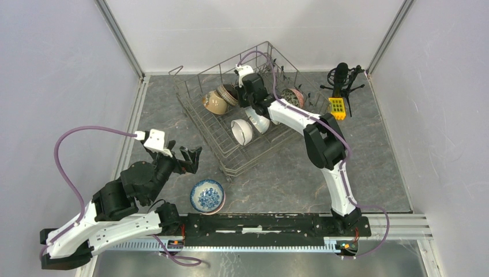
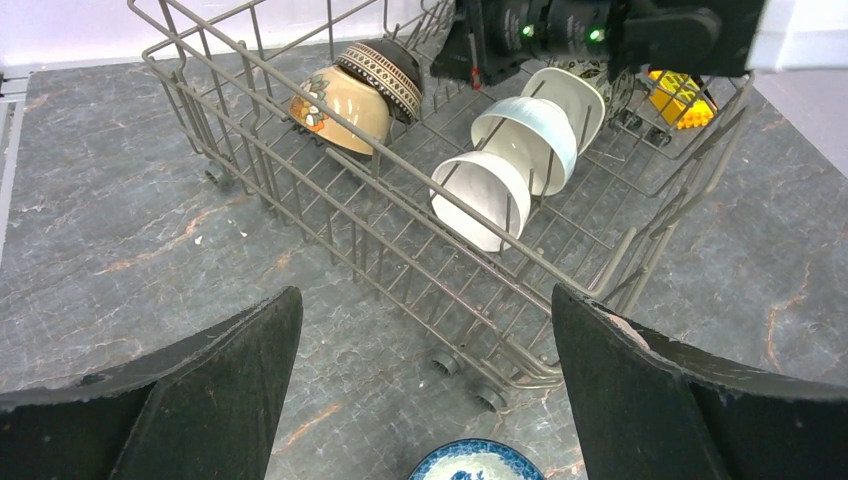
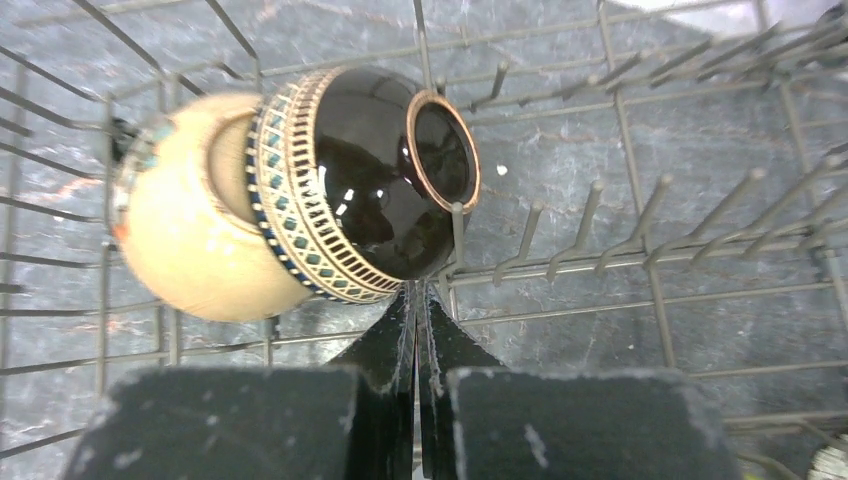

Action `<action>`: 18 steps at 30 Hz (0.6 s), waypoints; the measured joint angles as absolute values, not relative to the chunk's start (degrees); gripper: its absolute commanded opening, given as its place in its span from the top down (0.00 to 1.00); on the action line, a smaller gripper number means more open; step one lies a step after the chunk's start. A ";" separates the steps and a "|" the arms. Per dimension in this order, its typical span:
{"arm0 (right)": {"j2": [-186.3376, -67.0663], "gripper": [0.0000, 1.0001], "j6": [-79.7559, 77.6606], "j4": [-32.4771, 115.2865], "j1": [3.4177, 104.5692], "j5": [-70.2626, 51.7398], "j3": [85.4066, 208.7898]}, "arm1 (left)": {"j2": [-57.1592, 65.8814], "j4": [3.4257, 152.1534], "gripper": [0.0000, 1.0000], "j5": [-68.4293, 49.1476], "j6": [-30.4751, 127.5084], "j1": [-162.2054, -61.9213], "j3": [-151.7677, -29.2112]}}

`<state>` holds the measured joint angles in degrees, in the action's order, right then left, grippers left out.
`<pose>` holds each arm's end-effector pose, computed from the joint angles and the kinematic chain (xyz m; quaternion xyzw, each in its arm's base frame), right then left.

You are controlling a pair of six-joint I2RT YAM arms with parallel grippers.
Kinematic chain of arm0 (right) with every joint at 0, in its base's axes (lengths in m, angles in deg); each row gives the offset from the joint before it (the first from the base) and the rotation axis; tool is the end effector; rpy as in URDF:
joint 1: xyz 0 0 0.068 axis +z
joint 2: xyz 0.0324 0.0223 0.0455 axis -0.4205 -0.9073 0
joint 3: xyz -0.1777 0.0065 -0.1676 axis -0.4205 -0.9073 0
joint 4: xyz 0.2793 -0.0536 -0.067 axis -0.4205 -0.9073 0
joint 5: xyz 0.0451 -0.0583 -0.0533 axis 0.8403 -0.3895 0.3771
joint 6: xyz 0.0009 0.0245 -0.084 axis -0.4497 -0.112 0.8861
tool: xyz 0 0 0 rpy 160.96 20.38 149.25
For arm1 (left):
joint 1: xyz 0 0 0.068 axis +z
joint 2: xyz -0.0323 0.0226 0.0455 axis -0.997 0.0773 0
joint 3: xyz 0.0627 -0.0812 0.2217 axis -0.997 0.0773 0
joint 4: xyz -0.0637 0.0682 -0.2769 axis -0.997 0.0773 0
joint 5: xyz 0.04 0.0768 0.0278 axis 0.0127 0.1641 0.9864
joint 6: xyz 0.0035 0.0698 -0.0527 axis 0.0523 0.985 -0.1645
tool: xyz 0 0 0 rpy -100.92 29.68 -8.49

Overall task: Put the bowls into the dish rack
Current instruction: Place the bowl in the dish rack.

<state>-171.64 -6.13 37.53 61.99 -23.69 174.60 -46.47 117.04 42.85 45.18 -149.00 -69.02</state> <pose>0.4609 0.3374 0.1811 -0.1562 0.8389 0.1693 0.4932 0.1186 -0.1161 0.3624 0.0755 0.7502 -0.1469 0.6403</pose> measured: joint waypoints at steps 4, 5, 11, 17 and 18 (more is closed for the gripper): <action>-166.00 0.97 -5.78 37.64 62.34 -23.71 172.65 | -45.99 117.06 0.00 42.50 45.16 -149.00 -69.02; -164.12 0.95 -5.65 37.79 62.45 -23.71 171.75 | -45.88 117.06 0.00 42.41 45.16 -149.00 -69.00; -152.58 0.86 -4.82 39.37 63.45 -24.13 164.69 | -44.94 117.41 0.00 42.19 45.14 -149.00 -69.02; -140.71 0.79 -3.88 40.24 66.23 -24.10 154.60 | -42.82 118.33 0.00 41.91 44.11 -149.00 -69.02; -138.94 0.77 -3.77 40.20 66.76 -24.10 152.96 | -42.69 118.70 0.00 41.89 43.69 -149.00 -69.02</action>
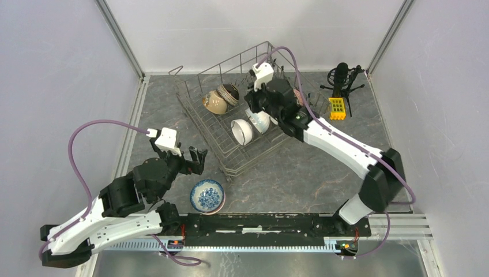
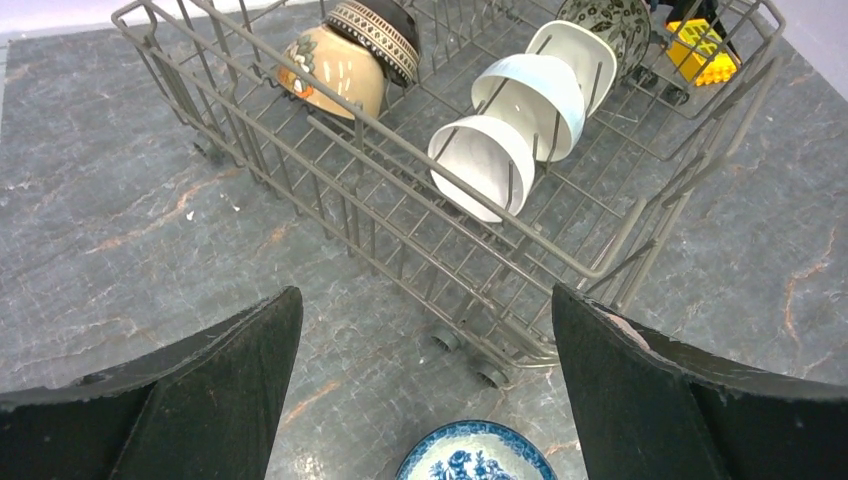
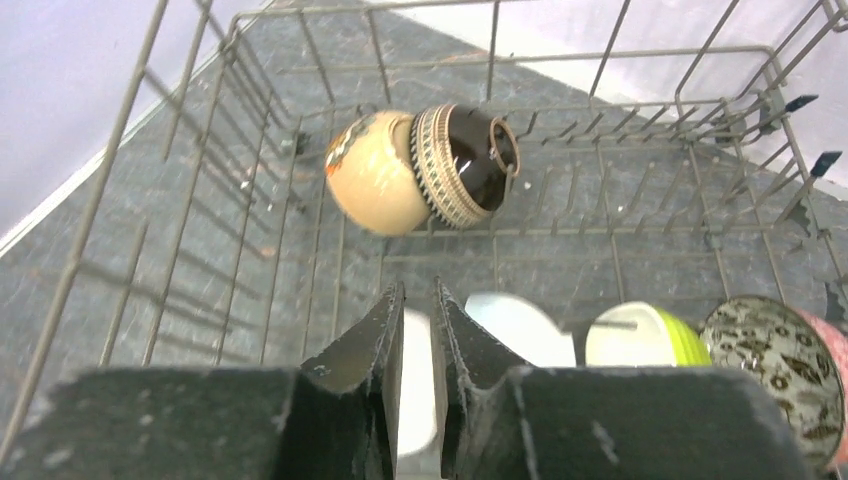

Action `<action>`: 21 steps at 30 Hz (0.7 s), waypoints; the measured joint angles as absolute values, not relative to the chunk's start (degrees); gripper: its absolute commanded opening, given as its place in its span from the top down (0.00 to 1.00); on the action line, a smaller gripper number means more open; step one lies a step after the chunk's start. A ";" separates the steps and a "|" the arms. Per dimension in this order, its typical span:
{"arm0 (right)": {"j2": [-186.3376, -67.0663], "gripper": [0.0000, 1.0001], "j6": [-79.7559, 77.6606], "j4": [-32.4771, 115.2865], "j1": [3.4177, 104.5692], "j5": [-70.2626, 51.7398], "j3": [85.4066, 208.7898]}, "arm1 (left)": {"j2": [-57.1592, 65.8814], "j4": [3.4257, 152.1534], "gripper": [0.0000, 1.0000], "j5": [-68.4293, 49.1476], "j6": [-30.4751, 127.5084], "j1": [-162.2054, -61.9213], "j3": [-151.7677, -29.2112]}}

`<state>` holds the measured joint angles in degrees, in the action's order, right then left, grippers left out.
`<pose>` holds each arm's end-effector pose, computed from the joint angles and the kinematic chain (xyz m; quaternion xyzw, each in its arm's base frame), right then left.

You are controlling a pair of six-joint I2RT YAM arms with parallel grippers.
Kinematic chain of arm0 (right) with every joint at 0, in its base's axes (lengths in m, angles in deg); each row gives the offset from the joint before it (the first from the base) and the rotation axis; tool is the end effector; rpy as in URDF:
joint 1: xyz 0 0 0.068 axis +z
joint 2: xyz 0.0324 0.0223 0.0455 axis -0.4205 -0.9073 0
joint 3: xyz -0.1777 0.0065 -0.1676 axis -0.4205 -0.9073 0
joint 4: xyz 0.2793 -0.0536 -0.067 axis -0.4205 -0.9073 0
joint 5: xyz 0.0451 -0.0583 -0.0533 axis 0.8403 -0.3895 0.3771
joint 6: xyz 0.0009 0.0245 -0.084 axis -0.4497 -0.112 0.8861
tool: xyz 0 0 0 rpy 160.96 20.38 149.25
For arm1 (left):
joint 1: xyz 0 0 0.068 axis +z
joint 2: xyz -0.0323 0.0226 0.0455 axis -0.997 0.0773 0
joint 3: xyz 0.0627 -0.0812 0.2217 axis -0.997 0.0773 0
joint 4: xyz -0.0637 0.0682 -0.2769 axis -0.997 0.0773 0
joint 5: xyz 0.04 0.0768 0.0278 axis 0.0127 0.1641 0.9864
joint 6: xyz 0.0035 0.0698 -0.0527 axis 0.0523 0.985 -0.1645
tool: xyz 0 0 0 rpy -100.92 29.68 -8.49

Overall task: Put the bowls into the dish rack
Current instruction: Move the bowl to the center of the board.

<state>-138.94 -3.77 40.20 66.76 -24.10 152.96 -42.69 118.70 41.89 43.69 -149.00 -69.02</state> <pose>0.3521 0.3028 0.3139 -0.1813 0.7642 0.2233 0.5773 0.1249 -0.1308 0.3489 0.0947 0.7708 -0.1305 0.6163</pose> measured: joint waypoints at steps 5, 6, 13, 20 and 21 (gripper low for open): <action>-128.32 0.70 -3.01 40.18 69.88 -24.08 142.93 | -42.62 121.91 0.00 40.71 38.21 -149.00 -69.02; -126.42 0.69 -2.90 40.13 70.41 -24.10 141.31 | -42.64 122.57 0.00 40.01 37.00 -149.00 -69.00; -112.43 0.64 -2.88 38.43 73.07 -23.69 132.46 | -42.45 128.80 0.00 34.41 27.06 -148.98 -68.80; -102.11 0.62 -5.22 38.03 76.88 -19.69 126.99 | -35.32 136.19 0.00 30.41 15.19 -148.98 -67.77; -101.54 0.62 -5.61 38.01 77.84 -18.86 126.62 | -34.38 136.84 0.00 29.58 13.75 -148.96 -67.12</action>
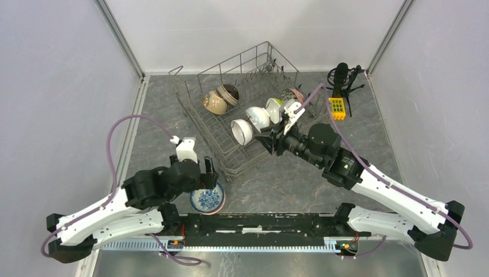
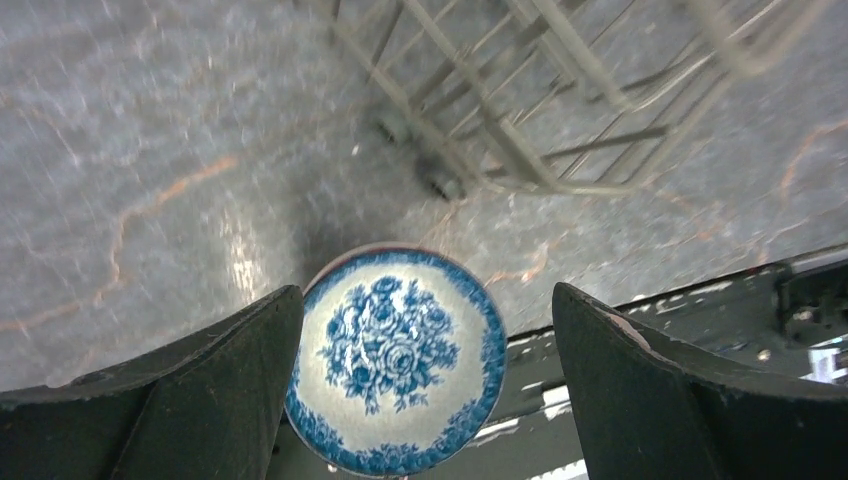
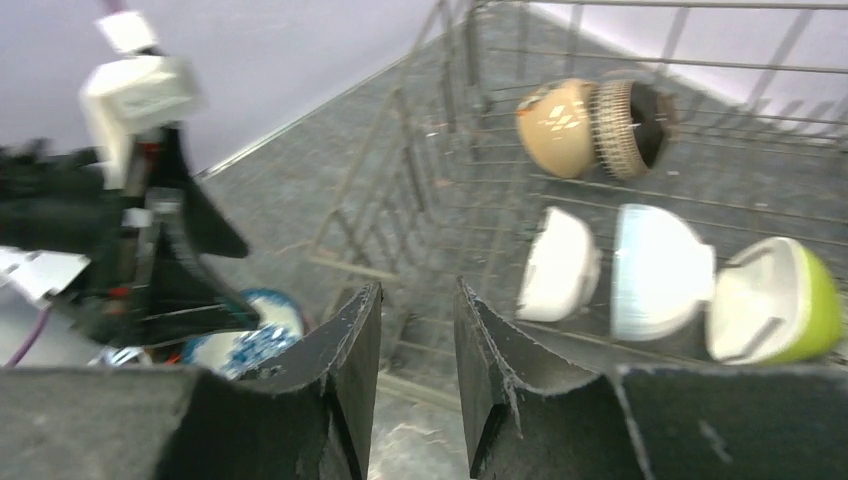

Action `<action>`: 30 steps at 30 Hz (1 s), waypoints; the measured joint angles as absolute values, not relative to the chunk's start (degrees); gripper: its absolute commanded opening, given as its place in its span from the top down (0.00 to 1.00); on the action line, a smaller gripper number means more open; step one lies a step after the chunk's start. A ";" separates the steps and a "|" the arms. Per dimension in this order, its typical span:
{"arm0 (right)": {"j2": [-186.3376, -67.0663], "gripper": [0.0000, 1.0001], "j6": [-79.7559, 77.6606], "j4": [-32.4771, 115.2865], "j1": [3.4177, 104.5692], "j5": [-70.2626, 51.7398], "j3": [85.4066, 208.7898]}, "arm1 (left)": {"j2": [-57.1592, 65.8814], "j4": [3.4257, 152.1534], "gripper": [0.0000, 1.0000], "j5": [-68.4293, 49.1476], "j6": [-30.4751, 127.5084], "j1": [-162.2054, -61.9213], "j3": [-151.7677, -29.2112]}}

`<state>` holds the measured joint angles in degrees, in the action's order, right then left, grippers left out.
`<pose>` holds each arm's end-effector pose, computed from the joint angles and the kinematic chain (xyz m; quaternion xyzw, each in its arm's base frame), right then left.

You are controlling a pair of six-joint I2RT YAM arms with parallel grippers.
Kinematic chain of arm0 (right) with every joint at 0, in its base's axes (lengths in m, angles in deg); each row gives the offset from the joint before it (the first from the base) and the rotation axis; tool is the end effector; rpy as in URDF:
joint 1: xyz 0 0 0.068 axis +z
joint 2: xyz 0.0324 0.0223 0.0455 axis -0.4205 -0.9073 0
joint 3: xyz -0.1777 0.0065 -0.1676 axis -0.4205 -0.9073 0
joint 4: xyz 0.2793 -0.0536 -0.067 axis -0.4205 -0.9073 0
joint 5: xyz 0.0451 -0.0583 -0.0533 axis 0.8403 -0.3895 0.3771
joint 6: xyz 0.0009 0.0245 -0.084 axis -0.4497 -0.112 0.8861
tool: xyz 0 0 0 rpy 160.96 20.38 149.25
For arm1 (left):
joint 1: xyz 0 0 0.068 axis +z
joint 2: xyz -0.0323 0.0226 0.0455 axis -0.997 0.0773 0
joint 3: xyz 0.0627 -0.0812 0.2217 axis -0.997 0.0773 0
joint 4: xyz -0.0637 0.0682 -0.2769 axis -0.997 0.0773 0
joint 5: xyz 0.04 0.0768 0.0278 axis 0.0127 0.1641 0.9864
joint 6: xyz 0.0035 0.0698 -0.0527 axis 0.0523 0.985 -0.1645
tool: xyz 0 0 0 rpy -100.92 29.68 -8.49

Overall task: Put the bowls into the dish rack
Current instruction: Move the bowl to the center of the board.

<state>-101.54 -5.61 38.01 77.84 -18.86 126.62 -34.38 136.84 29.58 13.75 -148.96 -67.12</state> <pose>0.1936 0.2523 0.3514 -0.2505 0.6919 0.3499 0.5798 0.1211 -0.1525 0.2715 0.0304 0.8951 -0.1610 0.4146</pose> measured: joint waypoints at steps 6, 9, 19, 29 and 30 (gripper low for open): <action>-100.78 0.62 -7.51 37.90 85.07 -16.35 122.97 | -33.22 140.10 0.00 26.21 5.25 -148.94 -61.59; -100.76 0.62 -8.04 37.51 88.61 -16.37 120.72 | -35.45 141.61 0.00 25.80 0.28 -148.94 -58.59; -101.76 0.61 -9.22 37.77 97.31 -19.95 116.46 | -39.91 145.23 0.00 26.91 -9.66 -148.92 -54.48; -106.59 0.60 -9.48 38.54 101.95 -23.43 115.78 | -40.83 146.98 0.00 29.23 -14.10 -148.92 -54.48; -106.88 0.60 -9.48 38.51 102.19 -23.60 115.78 | -40.76 146.98 0.00 29.34 -14.40 -148.92 -54.44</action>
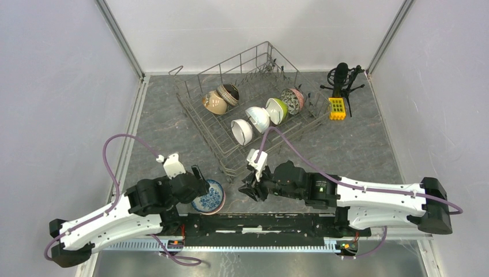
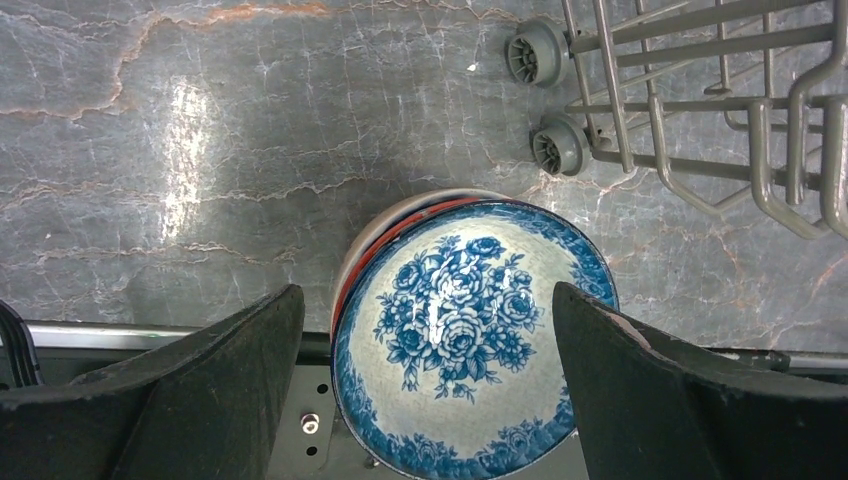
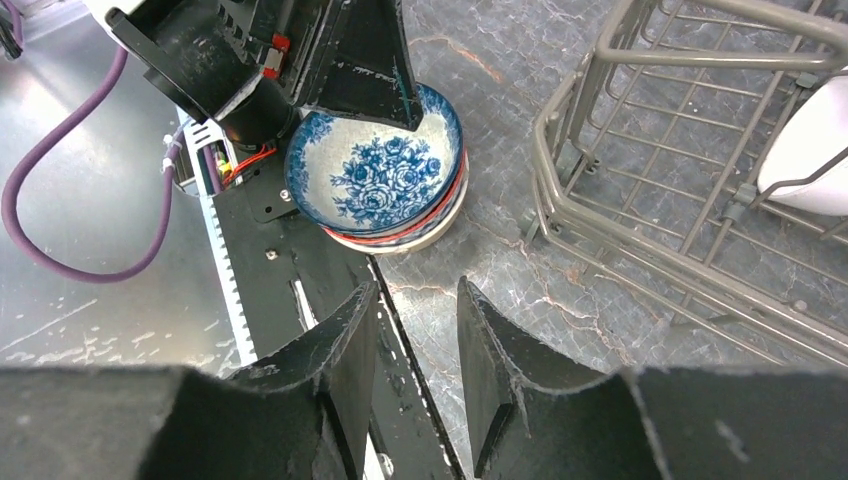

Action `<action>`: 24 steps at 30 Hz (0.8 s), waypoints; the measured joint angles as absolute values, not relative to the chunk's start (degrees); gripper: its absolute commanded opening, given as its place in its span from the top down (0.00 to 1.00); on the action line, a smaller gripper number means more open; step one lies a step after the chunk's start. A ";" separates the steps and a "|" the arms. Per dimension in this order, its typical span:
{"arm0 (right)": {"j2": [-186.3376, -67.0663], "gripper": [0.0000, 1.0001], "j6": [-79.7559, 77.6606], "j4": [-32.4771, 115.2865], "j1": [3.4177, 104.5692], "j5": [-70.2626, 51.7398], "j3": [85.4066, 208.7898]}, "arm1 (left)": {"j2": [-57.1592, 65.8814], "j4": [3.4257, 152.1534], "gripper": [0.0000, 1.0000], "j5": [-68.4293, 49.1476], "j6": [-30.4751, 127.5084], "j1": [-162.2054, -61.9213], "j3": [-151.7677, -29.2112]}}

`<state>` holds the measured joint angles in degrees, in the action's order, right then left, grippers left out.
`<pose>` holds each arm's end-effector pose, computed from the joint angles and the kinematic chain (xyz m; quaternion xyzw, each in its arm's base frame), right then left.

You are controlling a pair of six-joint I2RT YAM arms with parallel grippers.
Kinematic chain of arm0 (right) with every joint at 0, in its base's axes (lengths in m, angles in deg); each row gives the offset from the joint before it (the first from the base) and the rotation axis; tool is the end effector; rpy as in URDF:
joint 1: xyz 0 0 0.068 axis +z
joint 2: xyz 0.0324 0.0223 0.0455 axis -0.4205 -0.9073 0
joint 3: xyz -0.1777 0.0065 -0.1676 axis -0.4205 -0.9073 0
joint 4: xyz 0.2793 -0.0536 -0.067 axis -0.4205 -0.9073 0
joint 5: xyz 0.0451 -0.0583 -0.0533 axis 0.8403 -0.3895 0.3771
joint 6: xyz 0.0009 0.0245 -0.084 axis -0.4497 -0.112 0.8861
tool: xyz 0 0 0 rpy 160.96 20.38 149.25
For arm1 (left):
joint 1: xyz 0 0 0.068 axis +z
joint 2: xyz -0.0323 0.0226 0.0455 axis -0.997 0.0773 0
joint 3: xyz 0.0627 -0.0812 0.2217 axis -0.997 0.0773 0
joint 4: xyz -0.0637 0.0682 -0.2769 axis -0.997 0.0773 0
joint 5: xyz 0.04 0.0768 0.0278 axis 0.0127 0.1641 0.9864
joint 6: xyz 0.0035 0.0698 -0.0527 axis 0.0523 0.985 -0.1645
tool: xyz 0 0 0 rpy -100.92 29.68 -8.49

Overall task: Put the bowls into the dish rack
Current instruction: Move the bowl to the center of the board.

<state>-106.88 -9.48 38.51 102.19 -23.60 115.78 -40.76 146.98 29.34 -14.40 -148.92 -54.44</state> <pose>0.0817 0.3218 0.2428 -0.3942 0.7197 0.3785 0.4283 0.1052 -0.1211 0.1963 -0.1562 0.9233 -0.1311 0.3255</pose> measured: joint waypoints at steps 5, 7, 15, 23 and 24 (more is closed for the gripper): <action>-107.51 0.59 -9.48 38.49 103.30 -24.85 115.78 | -38.88 145.13 0.00 29.49 -15.91 -148.92 -52.58; -107.51 0.59 -9.48 38.49 103.54 -25.26 115.78 | -37.88 144.01 0.00 29.34 -16.04 -148.92 -51.38; -107.49 0.59 -9.67 38.43 104.00 -27.43 115.78 | -36.67 142.35 0.12 27.40 -16.15 -148.92 -48.45; -107.22 0.60 -10.11 38.32 104.35 -28.30 115.52 | -35.34 137.08 0.33 22.65 -15.47 -148.89 -44.21; -107.12 0.59 -10.16 38.27 104.37 -28.52 115.41 | -35.17 136.25 0.35 22.24 -15.19 -148.87 -43.99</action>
